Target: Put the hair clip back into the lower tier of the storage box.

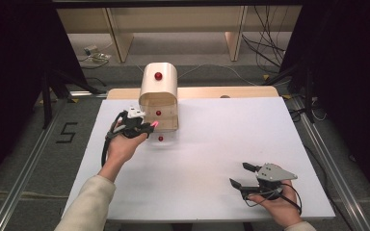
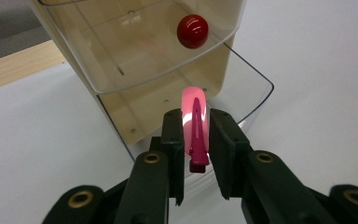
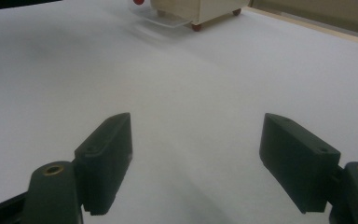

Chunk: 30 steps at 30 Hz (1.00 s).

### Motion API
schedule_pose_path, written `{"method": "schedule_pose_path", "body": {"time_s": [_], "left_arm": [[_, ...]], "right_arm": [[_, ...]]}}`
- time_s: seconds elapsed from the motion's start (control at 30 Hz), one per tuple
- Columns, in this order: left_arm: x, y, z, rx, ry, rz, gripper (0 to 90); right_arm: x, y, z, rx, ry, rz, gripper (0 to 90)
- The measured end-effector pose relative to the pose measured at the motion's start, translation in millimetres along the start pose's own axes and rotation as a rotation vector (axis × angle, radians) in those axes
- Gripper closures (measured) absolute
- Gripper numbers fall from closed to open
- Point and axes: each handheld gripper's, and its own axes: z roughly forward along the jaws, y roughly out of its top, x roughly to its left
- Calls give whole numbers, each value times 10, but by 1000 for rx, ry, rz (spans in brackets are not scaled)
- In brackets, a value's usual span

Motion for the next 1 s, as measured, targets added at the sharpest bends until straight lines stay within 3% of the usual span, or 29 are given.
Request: {"method": "schedule_pose_path", "body": {"time_s": [1.0], "left_arm": [[11, 82, 187, 39, -3, -5, 759]], "right_arm": [[-4, -1, 4, 4, 0, -1, 265]]}}
